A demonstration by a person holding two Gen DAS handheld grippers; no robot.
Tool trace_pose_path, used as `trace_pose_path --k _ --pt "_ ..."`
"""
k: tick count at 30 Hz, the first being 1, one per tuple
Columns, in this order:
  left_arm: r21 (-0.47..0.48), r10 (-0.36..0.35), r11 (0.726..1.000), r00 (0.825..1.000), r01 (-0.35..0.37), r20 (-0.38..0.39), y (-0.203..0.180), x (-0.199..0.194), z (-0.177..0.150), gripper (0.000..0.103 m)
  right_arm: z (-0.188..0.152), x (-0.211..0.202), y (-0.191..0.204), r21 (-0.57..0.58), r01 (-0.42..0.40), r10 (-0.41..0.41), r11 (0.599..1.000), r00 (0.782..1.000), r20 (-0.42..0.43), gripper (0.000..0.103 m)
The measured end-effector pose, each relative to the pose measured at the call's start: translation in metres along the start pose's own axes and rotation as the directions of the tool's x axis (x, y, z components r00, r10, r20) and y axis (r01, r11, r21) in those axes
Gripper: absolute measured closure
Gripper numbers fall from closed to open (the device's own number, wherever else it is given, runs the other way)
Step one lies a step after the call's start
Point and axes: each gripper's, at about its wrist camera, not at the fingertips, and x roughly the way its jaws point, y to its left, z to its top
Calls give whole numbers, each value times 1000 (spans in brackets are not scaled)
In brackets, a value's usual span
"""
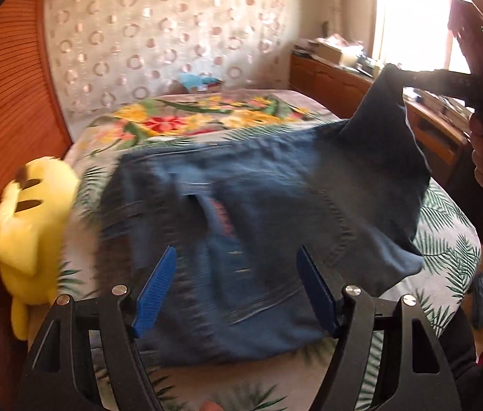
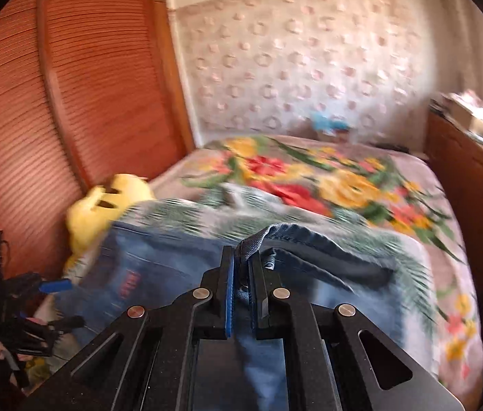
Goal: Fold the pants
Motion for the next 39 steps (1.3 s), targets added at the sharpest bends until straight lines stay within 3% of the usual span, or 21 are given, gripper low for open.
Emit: trace_pose_path --k 6,11,13,17,24,27,29,32,39 --pt "-50 34 998 999 -33 14 29 -12 -7 30 10 8 75 -77 -200 200 977 980 -15 96" --pt "-66 31 997 999 -30 20 35 -11 -8 30 -9 24 100 -72 -312 300 947 944 -140 95" --pt "-69 24 997 1000 -23 19 35 -9 -8 30 -16 30 97 -80 -307 289 948 940 -182 91" --pt "-62 5 998 1000 -4 14 26 -7 -8 30 -19 31 84 -83 -278 259 957 948 -185 64" --pt "-38 -34 999 999 35 17 2 1 -1 30 -24 21 70 -99 -190 172 977 971 -163 62" --pt "-30 -41 999 999 42 23 -5 1 1 30 -31 0 71 -103 -228 211 968 965 -155 61" --pt "-24 -39 999 999 40 23 -8 1 2 30 -31 -3 70 -93 -282 263 955 950 -170 61" --pt "-22 -36 999 999 37 23 -9 0 3 30 -30 -17 72 -93 -275 260 957 955 -145 60" --pt "-29 -45 999 999 46 25 -6 3 5 30 -38 8 70 -90 -155 139 984 977 -159 60"
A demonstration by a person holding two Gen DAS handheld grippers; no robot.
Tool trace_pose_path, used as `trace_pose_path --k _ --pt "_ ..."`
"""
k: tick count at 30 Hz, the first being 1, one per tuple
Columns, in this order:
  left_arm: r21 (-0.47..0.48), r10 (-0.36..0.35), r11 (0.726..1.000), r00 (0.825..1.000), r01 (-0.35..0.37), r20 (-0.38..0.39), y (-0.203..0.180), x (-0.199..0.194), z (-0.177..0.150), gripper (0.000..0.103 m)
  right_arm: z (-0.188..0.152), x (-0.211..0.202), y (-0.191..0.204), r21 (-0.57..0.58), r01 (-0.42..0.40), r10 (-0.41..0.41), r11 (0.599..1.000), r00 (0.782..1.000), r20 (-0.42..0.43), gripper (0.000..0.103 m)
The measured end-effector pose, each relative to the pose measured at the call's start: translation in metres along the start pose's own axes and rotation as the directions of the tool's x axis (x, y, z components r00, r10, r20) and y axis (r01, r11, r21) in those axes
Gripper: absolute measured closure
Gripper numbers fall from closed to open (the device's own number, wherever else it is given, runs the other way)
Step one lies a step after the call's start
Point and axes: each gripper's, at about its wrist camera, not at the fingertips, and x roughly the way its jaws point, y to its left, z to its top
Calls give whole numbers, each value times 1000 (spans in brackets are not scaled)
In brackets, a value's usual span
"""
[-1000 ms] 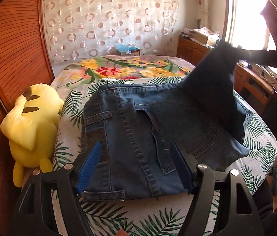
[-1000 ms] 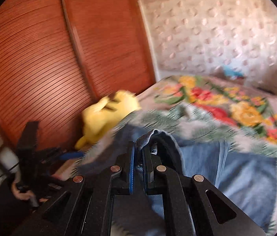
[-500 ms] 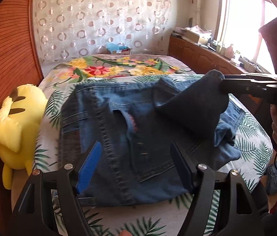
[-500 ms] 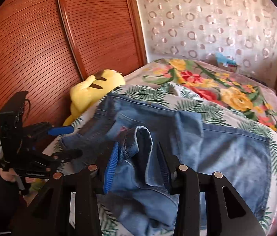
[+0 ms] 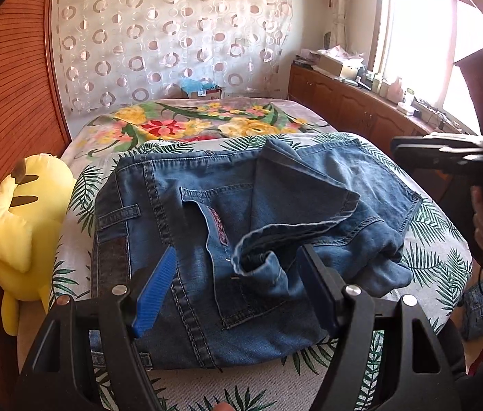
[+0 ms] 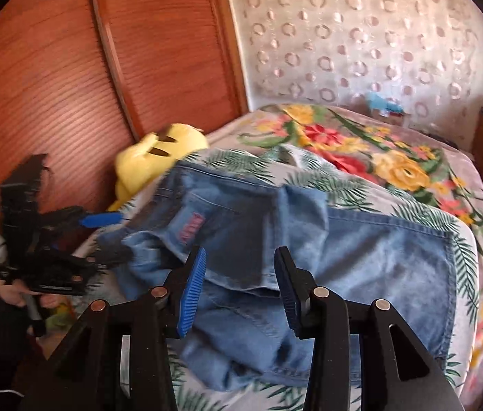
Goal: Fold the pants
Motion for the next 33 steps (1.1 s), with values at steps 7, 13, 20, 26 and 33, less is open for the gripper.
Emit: trace_pose_path --k 7,13,20,26,33 --pt "-15 -32 999 999 32 -33 7 16 0 34 8 46 0 27 43 -40 999 996 -80 60" --pt "-1 -63 998 997 63 -52 2 25 -9 53 10 79 3 34 47 -41 998 985 -167 60" --pt "34 -106 994 992 109 -70 -8 27 -15 88 29 85 15 3 6 -6 1000 981 -192 85" --pt "36 -112 993 994 112 13 -5 -4 -10 96 84 64 40 -50 -5 1 999 997 -80 86" --pt "-52 -84 995 990 91 113 33 -46 -9 97 144 68 88 -152 -17 14 988 1000 -21 86"
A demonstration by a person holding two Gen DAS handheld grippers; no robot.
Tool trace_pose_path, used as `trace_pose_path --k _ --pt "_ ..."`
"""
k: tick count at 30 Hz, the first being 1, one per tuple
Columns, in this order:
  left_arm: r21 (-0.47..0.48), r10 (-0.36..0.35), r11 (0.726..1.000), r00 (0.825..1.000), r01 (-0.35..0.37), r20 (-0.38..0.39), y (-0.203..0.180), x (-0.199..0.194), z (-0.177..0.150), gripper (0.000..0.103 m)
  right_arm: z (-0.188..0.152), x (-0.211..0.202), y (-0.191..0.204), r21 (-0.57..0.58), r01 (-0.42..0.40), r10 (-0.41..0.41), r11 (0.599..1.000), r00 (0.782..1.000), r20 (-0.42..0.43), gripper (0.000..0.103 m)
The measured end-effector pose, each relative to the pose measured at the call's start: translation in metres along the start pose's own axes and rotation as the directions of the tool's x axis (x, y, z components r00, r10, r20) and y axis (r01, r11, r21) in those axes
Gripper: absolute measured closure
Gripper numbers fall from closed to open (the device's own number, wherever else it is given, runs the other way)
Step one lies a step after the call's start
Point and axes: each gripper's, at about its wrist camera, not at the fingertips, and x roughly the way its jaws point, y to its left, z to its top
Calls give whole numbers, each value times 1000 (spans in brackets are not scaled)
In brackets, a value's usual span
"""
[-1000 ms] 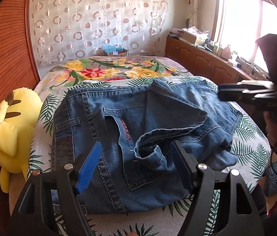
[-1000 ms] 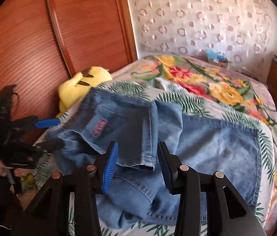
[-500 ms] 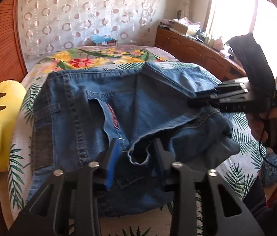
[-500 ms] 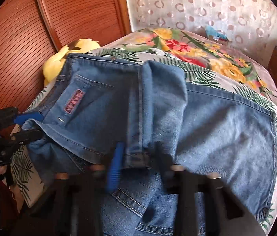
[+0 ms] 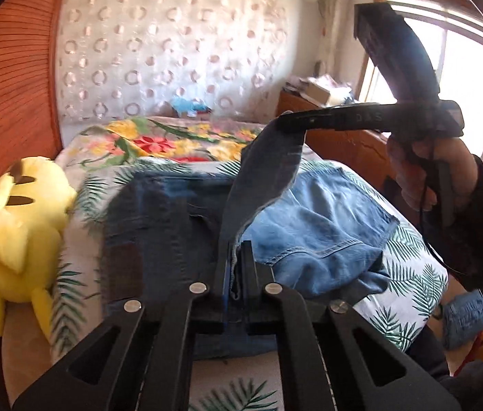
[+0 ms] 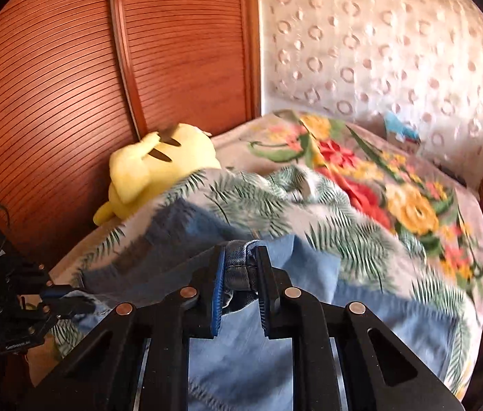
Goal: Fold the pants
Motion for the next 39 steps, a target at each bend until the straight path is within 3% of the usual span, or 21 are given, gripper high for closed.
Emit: trace_pose_path --k 4,10,15,20,25,30,32,35,39 --pt "-16 33 999 999 -33 13 15 -10 1 97 18 13 19 -24 -29 29 999 1000 5 86" --pt "-56 98 994 995 -99 -11 42 -8 -7 97 29 53 16 -28 -55 55 998 998 4 86" --pt "-71 115 990 991 -119 -65 56 3 -23 97 33 115 4 22 -72 72 997 997 -30 86" --pt "-82 127 987 985 -137 -113 63 16 -36 97 37 139 12 3 -53 54 999 998 -37 86" --pt "-104 126 985 984 -140 -129 70 21 -43 97 44 159 17 44 -86 88 995 995 -40 82" --pt "-105 122 985 984 -136 -133 72 17 -43 96 40 161 18 47 -145 147 988 988 -39 72" --pt "-96 137 984 981 -151 -136 72 15 -42 89 37 155 14 52 -157 158 986 987 -20 62" --pt "-97 156 981 979 -169 -131 75 11 -41 77 35 139 4 63 -168 167 984 986 12 58" --pt "-99 166 979 978 -178 -124 77 8 -37 73 26 117 -10 64 -151 148 987 988 43 58"
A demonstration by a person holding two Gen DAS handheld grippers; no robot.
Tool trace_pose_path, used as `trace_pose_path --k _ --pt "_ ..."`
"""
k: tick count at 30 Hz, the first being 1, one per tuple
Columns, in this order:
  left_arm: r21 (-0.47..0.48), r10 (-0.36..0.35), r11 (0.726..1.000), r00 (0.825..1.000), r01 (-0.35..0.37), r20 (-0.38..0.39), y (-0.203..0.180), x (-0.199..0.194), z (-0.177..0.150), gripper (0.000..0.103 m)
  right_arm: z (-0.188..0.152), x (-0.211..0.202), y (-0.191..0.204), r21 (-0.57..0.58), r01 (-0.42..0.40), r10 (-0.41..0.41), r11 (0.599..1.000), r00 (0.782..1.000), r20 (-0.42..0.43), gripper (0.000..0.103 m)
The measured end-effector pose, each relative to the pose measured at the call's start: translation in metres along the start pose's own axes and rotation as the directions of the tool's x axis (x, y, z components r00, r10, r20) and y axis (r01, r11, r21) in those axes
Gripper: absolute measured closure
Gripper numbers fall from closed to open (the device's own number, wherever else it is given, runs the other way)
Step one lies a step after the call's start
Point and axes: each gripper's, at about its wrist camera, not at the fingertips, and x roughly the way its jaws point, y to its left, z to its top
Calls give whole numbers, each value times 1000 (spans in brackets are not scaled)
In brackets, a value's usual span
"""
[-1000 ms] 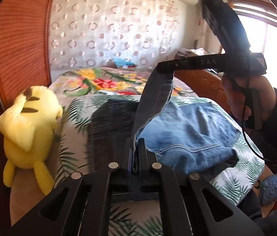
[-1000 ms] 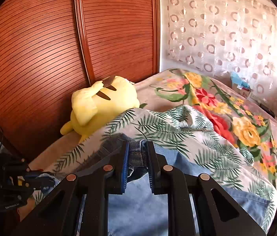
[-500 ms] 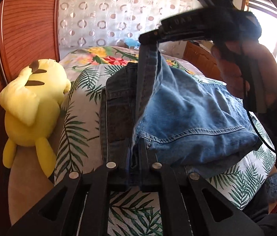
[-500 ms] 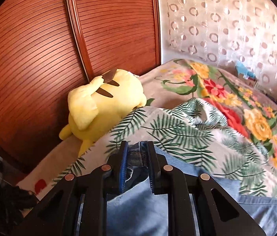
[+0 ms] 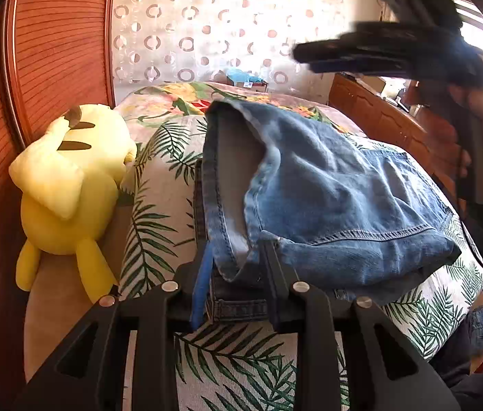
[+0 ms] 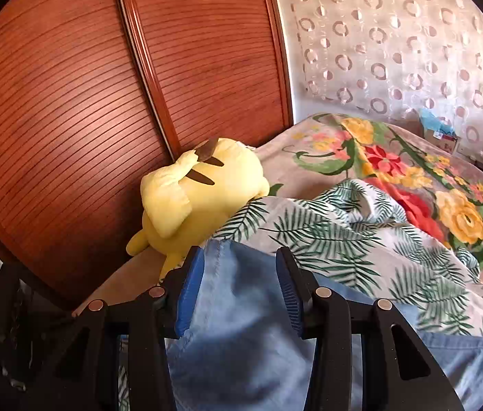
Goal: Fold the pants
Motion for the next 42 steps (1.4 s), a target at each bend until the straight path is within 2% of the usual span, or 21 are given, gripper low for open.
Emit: trace_pose_path --k 4,7,10,12,16,20,24,29,32,36,38,40,42 --pt "14 -17 1000 1000 17 9 -5 -3 4 64 -21 -30 -10 -9 39 -39 999 999 27 58" --pt "21 -38 999 999 38 15 -10 -4 8 63 -44 -51 -15 -18 69 -68 997 998 16 58" --pt "5 -9 1000 999 9 40 -13 -5 13 63 -72 -71 -21 -23 94 -94 995 996 0 58" --pt "-2 -21 1000 999 21 39 -13 -3 16 63 -91 -85 -25 -15 111 -111 994 994 -7 58" --pt "16 -59 998 998 59 6 -21 7 21 64 -125 -101 -31 8 144 -144 990 989 -31 58" --pt "23 -28 999 998 30 -63 -26 25 18 64 -153 -112 -31 18 164 -163 986 985 -55 58" --pt "20 -33 999 996 34 -81 -28 30 11 64 -167 -124 -27 29 171 -169 985 984 -57 58" --pt "26 -23 999 995 26 -100 -31 34 0 83 -181 -140 -23 32 187 -186 982 982 -42 58" --pt "35 -18 999 997 21 -76 -32 28 -6 89 -188 -147 -22 38 193 -192 980 981 -32 58" --pt "20 -17 1000 1000 17 1 -31 3 -12 91 -195 -149 -24 55 194 -193 979 981 -30 58" --pt "-20 -13 1000 999 14 43 -24 -13 -16 91 -200 -154 -29 64 198 -196 978 980 -29 58" --pt "-48 34 998 998 -32 47 -16 -18 -20 91 -205 -154 -31 81 199 -197 977 980 -31 58" --pt "-51 40 998 999 -39 22 -12 -13 -22 91 -209 -157 -35 93 207 -206 974 978 -28 58"
